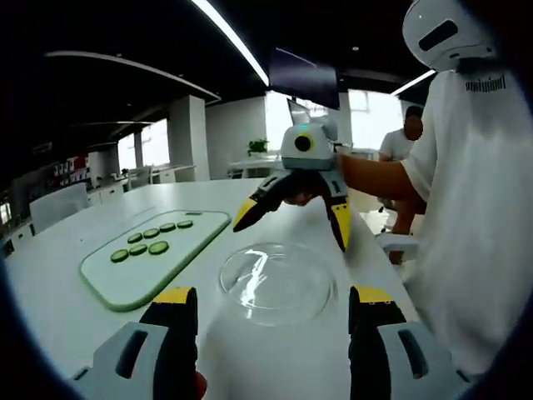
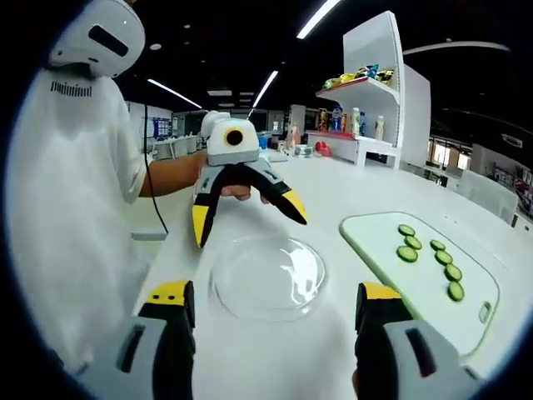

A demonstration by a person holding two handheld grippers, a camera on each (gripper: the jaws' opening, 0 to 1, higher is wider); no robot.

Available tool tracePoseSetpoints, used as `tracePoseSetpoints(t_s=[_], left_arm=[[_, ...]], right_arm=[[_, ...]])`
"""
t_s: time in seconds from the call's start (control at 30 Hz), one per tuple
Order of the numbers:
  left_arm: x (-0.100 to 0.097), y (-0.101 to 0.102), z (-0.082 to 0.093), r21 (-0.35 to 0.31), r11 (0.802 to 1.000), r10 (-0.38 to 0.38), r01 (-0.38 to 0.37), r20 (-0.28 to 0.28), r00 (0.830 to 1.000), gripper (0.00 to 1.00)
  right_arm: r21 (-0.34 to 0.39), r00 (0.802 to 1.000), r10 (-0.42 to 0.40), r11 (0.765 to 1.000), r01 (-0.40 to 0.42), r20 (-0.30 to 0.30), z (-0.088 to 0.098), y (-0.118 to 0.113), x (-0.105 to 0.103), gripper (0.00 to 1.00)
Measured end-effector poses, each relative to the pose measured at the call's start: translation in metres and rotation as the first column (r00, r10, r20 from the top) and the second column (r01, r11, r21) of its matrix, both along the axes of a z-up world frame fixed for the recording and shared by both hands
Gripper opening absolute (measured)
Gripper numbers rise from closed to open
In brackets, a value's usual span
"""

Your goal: Open the petri dish lid, add cucumber slices into the petri dish, and close the lid

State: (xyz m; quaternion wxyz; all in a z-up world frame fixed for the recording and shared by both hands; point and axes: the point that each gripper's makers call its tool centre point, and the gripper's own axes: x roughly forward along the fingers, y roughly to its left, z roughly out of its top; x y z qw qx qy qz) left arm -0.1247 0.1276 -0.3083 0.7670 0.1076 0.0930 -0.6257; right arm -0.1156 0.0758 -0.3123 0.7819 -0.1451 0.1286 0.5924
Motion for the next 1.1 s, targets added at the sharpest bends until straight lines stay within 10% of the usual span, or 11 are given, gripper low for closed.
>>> tracePoseSetpoints(t_s=[1.1], left_arm=[[0.004,-0.025,-0.015,0.042,0.997,-0.065,0.065,-0.005,0.998,0.74]], right_arm=[[-0.094,0.994,0.109,0.99,-0.11,-0.012,-0.022,0.023,0.001,0.78]])
